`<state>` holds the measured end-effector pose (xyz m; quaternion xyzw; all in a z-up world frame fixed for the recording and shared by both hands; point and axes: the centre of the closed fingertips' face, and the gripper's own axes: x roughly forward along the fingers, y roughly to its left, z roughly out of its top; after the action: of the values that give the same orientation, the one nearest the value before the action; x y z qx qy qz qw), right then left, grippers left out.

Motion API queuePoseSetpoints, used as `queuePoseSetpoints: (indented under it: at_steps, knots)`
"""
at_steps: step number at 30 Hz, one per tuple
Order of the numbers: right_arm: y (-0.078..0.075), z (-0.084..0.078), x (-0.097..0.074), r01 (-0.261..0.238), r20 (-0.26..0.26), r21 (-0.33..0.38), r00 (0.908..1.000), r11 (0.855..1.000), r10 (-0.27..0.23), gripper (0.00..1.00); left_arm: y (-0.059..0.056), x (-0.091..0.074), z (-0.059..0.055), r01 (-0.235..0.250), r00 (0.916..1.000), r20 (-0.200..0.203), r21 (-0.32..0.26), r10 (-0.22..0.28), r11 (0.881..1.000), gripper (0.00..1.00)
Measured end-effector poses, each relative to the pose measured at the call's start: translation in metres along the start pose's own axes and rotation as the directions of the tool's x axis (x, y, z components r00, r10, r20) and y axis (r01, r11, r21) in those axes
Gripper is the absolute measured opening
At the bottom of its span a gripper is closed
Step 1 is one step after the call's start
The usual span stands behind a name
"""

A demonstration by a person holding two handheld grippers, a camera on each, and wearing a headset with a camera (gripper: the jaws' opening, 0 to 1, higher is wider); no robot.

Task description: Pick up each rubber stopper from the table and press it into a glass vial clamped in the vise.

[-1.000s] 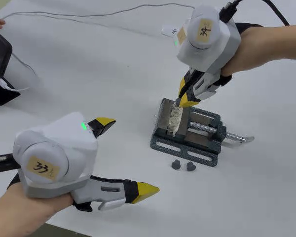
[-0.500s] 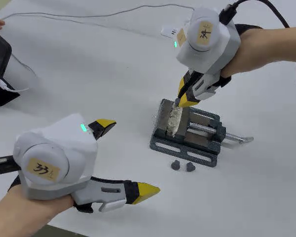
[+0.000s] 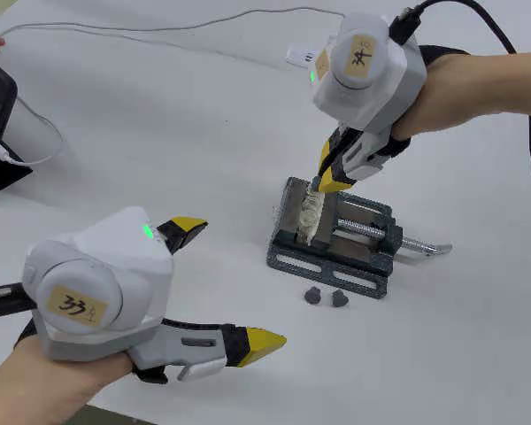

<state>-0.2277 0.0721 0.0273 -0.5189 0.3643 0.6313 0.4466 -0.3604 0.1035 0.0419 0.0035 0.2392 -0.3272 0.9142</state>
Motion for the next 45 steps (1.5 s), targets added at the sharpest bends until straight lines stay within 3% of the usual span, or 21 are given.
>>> queuePoseSetpoints:
  at_steps: [20, 28, 36, 45]
  knots:
    - [0.0041, -0.0012, -0.0011, 0.024, -0.071, 0.122, 0.9974, 0.992, -0.016, 0.06, -0.0039, 0.0042, -0.0002, 0.01, 0.9999, 0.003, -0.011, -0.01, 1.0, 0.89]
    - [0.0025, -0.0013, -0.0004, 0.051, -0.062, 0.229, 0.9974, 0.972, -0.038, 0.05, -0.0045, 0.0047, -0.0008, 0.014, 0.9999, 0.003, -0.014, -0.014, 1.0, 0.88]
    - [0.0018, -0.0006, -0.0006, 0.044, -0.036, 0.16, 0.9986, 0.986, -0.039, 0.07, -0.0049, 0.005, -0.001, 0.017, 0.9999, 0.003, -0.017, -0.017, 1.0, 0.88]
    - [0.0042, -0.0009, -0.0009, 0.039, -0.026, 0.124, 0.999, 0.992, -0.036, 0.08, -0.0049, 0.0053, -0.0026, 0.017, 0.9999, 0.0, -0.019, -0.017, 1.0, 0.87]
